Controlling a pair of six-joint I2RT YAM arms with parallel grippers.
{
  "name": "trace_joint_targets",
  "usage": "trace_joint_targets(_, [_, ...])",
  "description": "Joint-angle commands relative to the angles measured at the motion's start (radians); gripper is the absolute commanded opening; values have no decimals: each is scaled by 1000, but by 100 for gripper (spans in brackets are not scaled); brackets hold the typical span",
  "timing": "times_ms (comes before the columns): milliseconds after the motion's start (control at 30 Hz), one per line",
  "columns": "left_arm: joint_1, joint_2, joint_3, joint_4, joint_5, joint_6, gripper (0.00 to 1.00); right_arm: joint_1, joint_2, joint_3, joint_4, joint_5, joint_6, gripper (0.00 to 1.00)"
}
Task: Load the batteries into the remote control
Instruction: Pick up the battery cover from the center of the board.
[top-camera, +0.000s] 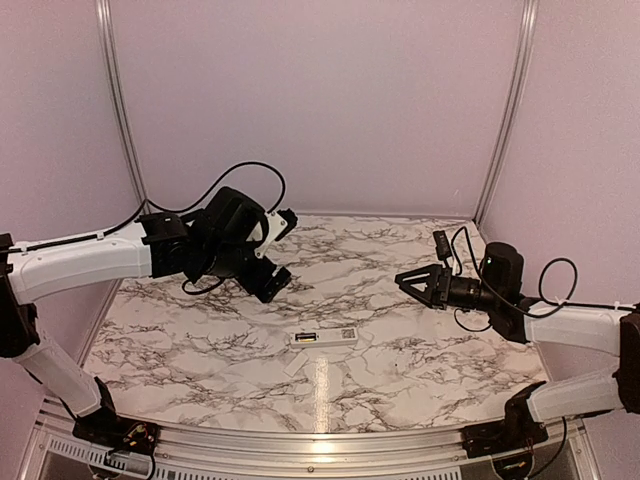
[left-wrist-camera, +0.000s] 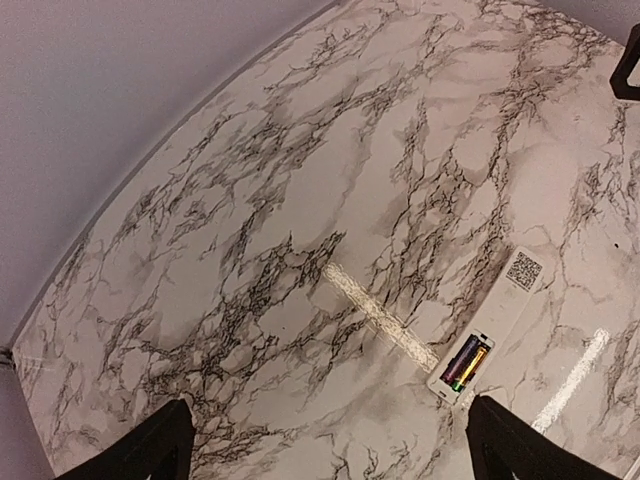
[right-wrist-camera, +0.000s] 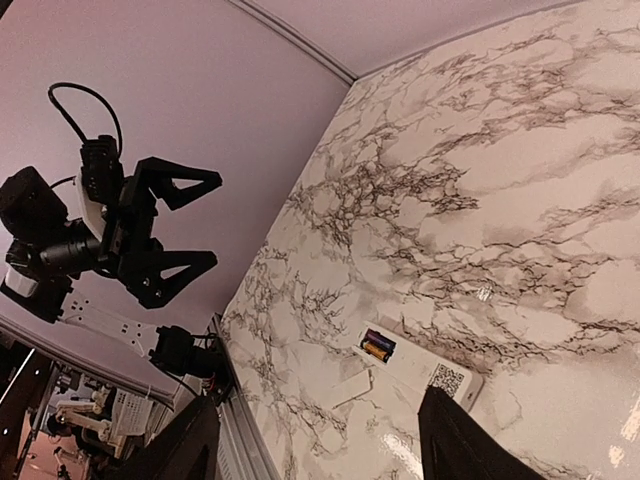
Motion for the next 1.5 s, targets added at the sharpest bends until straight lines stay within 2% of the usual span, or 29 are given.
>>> trace_joint_targets(0, [6,-12,-128,-15,-9,-232,99,-9,12,37,-11,-8,-18,66])
trace_joint_targets(67, [5,-60,-197,33,39,-306,99,-10,13,38,-11,-10,-17,66])
trace_joint_targets(167, [1,-68,-207,-24,131,-400,99,-10,9,38,-17,-10,-20,66])
trace_joint_targets(267, [-42,-72,-249,-13,217,-450,99,-10,12,38,-18,-10,-21,66])
trace_joint_targets(367, [-107,-34,-257,-36,174,-506,99,-9,14,42,-25,-9,-24,65])
trace_joint_targets(567, [-183,93,-208,-80,188,-577,77,-10,21,55,-60,-5,-47,65])
trace_joint_targets(1000, [-220,304,-92,-140,158,-602,56,-10,31,67,-62,-16,-57,65])
trace_joint_targets(1467, [-221,399,-53,-164,170,-578,50,-9,48,61,-43,-22,-56,64])
